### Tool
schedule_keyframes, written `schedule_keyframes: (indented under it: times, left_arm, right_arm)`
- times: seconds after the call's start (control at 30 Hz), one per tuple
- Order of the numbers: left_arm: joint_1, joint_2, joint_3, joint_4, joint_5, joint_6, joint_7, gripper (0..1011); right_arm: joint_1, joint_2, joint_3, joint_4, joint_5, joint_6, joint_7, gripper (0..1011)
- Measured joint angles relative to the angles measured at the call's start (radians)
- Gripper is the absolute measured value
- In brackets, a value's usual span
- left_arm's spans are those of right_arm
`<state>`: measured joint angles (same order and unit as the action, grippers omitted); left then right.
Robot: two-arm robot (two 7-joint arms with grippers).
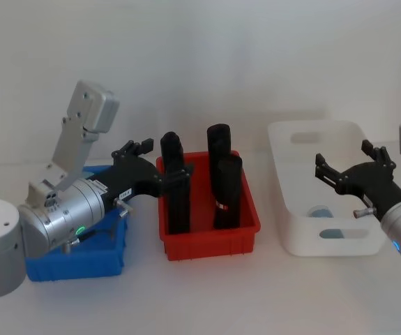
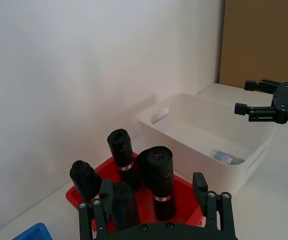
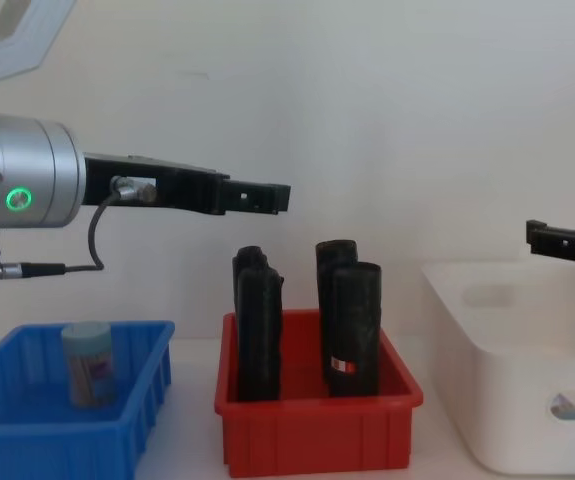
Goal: Pick the cotton swabs from the blue box and place them into the white box.
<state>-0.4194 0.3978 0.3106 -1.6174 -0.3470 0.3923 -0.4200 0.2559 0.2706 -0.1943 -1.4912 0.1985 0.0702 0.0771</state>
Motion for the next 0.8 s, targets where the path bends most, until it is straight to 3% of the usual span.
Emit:
schedule_keyframes:
  times: [0.8]
  left_arm:
    - [0.139,-0.012,0.11,-0.008,0.112,-0.289,0.313,1004]
  right_arm:
    - [-0.226,0.057,-0.027,-0.23,0.074,-0.031,-0.009,1001]
